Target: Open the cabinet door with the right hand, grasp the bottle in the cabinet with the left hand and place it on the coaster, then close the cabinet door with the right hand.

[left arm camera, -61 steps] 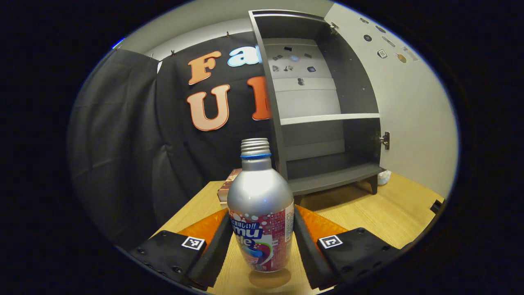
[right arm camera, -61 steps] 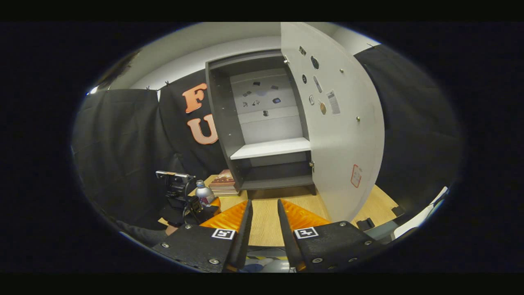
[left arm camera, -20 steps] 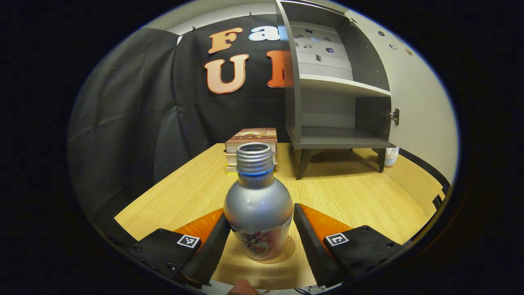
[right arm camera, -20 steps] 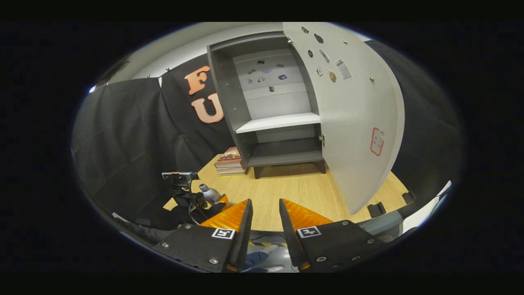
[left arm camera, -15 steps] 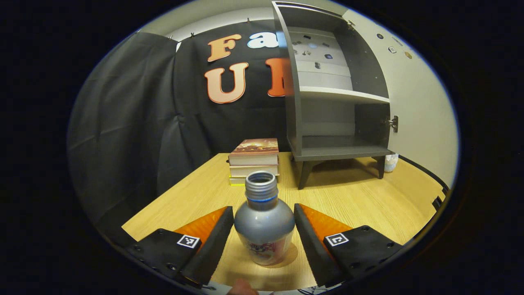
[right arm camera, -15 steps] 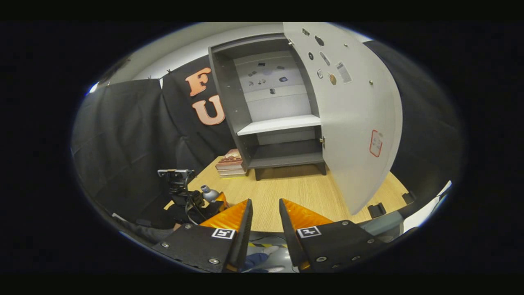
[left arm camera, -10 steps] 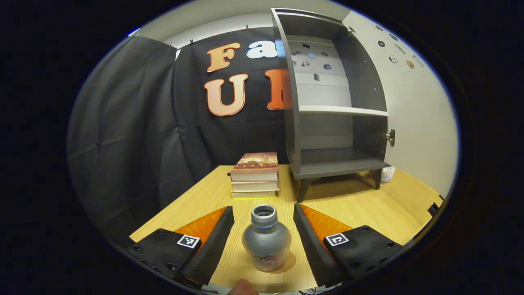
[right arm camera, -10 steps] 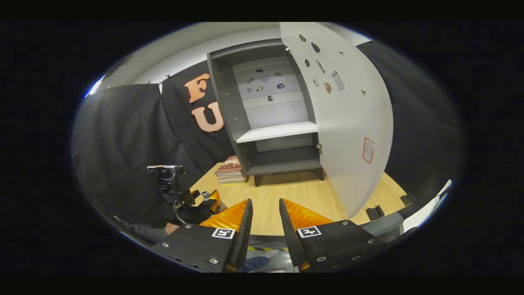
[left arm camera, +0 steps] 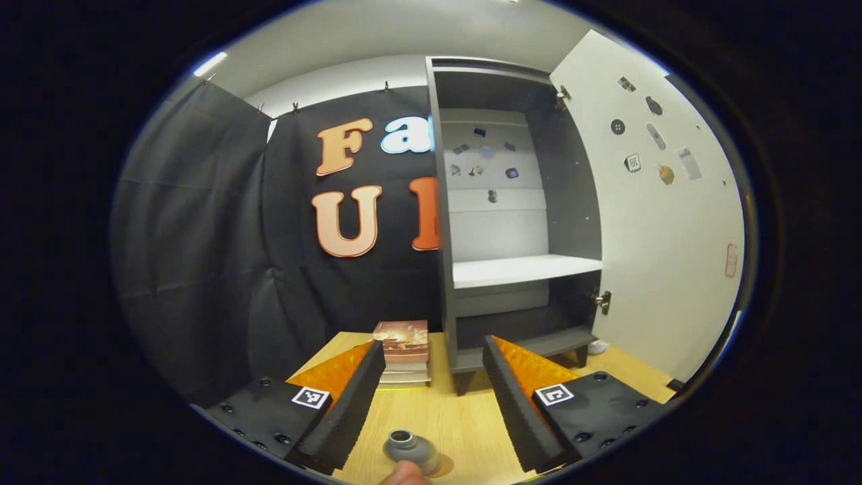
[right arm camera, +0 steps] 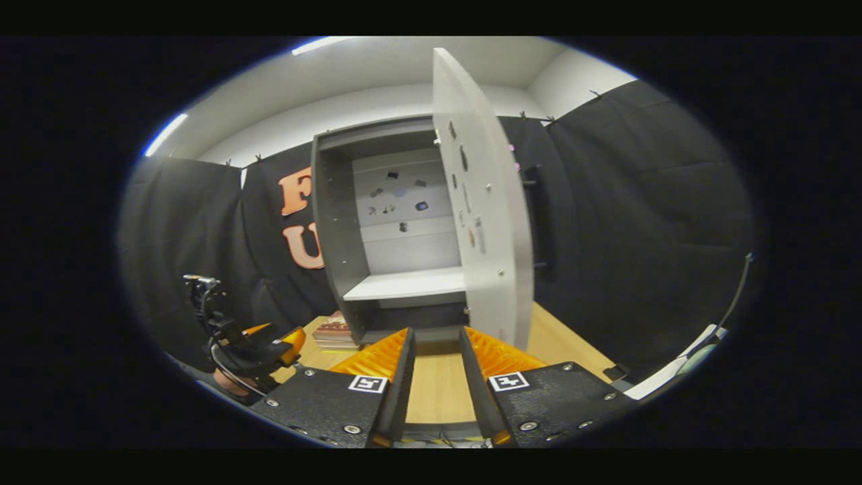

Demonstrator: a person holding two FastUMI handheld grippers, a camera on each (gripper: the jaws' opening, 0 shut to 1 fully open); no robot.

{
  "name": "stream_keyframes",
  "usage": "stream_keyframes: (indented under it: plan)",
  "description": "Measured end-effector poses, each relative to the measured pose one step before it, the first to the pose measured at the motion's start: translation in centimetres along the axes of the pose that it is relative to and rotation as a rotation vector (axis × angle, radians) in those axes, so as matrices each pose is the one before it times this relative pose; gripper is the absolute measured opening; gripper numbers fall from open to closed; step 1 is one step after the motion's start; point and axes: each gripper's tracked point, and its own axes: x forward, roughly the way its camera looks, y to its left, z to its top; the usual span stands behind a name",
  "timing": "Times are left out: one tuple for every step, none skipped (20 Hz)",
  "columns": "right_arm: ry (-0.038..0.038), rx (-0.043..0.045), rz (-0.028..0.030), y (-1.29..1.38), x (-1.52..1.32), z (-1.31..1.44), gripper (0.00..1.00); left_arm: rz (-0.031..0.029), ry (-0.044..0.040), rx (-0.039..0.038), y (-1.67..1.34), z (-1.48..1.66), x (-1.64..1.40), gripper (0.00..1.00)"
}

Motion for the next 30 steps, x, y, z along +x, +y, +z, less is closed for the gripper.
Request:
stream_keyframes:
  plan:
    - [-0.02559, -0.00890, -0.02199, -1.304, -0.100, 1.166, 0.41, -0.01864, -0.01332, -0.00222, -0.630, 1.074, 0.032, 0.95]
    - [-0.01721, -0.01594, -0.02596, -1.509, -0.023, 0.898, 0.41, -0.01592, -0.01029, -0.00410, -0.662, 0.658, 0.036, 0.95]
    - [-0.01408, -0.01443, -0.02718, -1.625, -0.095, 0.712, 0.41, -0.01535, -0.00462, -0.00352, -0.632, 0.514, 0.167, 0.95]
    - [-0.01110, -0.00649, -0.02406, -1.404, 0.129, 0.621, 0.41, -0.01071, 0.00329, -0.00202, -0.512, 0.120, 0.068, 0.96]
    - [-0.01457, 0.00097, -0.01256, -1.012, 0.233, 0.763, 0.41, -0.01093, 0.00939, -0.00110, -0.507, 0.047, 0.089, 0.95]
    - [-0.00461, 0.00967, -0.00813, -0.874, 0.307, 0.429, 0.41, -0.00285, 0.00667, 0.00317, -0.276, 0.072, 0.174, 0.95]
    - [-0.00873, 0.00933, 0.00204, -0.563, 0.445, 0.334, 0.41, 0.00088, 0.00629, 0.00522, -0.167, -0.013, 0.103, 0.95]
    - [0.00471, 0.00533, 0.00554, -0.490, 0.638, -0.108, 0.34, 0.00015, 0.01098, 0.00698, -0.191, -0.174, 0.056, 0.95]
    - [0.01781, 0.00273, -0.00563, -0.058, 2.794, -1.579, 0.41, 0.00365, 0.00674, 0.00117, -0.068, -0.289, 0.148, 0.95]
    - [0.00954, -0.00250, -0.00214, -0.497, 0.460, -0.389, 0.42, 0.00157, 0.00740, 0.00015, -0.095, -0.126, 0.113, 0.95]
    - [0.00248, -0.00105, -0.00015, -0.096, 0.486, -0.233, 0.43, 0.00025, 0.00752, -0.00061, -0.058, -0.242, -0.005, 0.95]
    - [0.00220, 0.00159, 0.00671, 0.289, 0.456, -0.255, 0.43, 0.00269, 0.00635, 0.00217, -0.017, -0.106, 0.033, 0.95]
    - [-0.00024, 0.00447, 0.01139, 0.353, 0.474, -0.209, 0.43, 0.00639, 0.00278, 0.00453, 0.171, -0.007, -0.009, 0.95]
    - [0.00679, 0.00271, 0.01258, 0.305, 0.220, -0.286, 0.43, 0.00411, 0.00044, 0.00441, 0.154, 0.010, -0.165, 0.95]
    - [0.00842, -0.00493, 0.00322, 0.238, 0.199, -0.362, 0.39, 0.00791, -0.00013, 0.00405, 0.271, -0.078, -0.054, 0.95]
    - [0.00365, -0.00839, -0.00141, -0.044, 0.220, -0.153, 0.44, 0.00566, -0.00158, 0.00279, 0.278, -0.019, -0.089, 0.95]
    - [-0.00281, -0.00177, 0.00039, 0.075, -0.046, 0.052, 0.44, 0.00719, 0.00132, 0.00197, 0.285, -0.007, -0.099, 0.95]
    - [0.00308, -0.00425, 0.00190, 0.295, 0.098, -0.092, 0.45, 0.00635, 0.00213, 0.00129, 0.311, -0.147, 0.006, 0.95]
    - [-0.00060, -0.00565, 0.00282, 0.272, -0.077, 0.005, 0.45, 0.00688, 0.00464, -0.00054, 0.312, -0.202, -0.152, 0.95]
    - [0.00143, -0.00719, 0.00275, 0.381, -0.081, -0.084, 0.45, 0.00534, 0.00447, -0.00195, 0.263, -0.153, -0.053, 0.95]
    - [-0.00083, -0.00221, 0.00600, 0.460, 0.072, -0.060, 0.45, 0.00329, 0.00403, -0.00115, 0.179, -0.182, -0.057, 0.95]
    - [0.00292, 0.00201, 0.01090, 0.706, 0.003, -0.174, 0.45, 0.00620, 0.00100, -0.00033, 0.309, 0.070, -0.136, 0.95]
    - [-0.00193, 0.00268, 0.01483, 0.827, 0.084, -0.090, 0.45, 0.00396, -0.00103, 0.00055, 0.251, -0.031, -0.138, 0.95]
    - [0.00018, 0.00250, 0.01888, 0.986, -0.004, -0.113, 0.45, 0.00244, -0.00146, 0.00105, 0.178, 0.038, 0.013, 0.95]
    - [-0.00025, -0.00097, 0.02569, 1.251, 0.153, -0.129, 0.45, 0.00456, -0.00189, 0.00168, 0.304, 0.097, -0.208, 0.95]
    - [0.00099, -0.00388, 0.02628, 1.194, 0.218, -0.110, 0.45, 0.00290, -0.00131, 0.00008, 0.303, 0.056, -0.117, 0.95]
    - [0.00060, -0.00467, 0.02643, 1.272, 0.288, -0.130, 0.45, 0.00352, 0.00028, -0.00021, 0.276, 0.046, -0.090, 0.95]
    - [-0.00098, -0.00462, 0.02606, 1.226, 0.449, -0.133, 0.45, 0.00267, -0.00100, -0.00122, 0.320, -0.057, 0.031, 0.95]
    - [0.00022, -0.00391, 0.02520, 1.276, 0.420, 0.001, 0.45, 0.00359, 0.00030, 0.00191, 0.327, -0.057, -0.164, 0.95]
    - [0.00024, -0.00711, 0.02595, 1.180, 0.508, -0.094, 0.45, 0.00537, -0.00029, 0.00343, 0.462, 0.038, -0.100, 0.95]
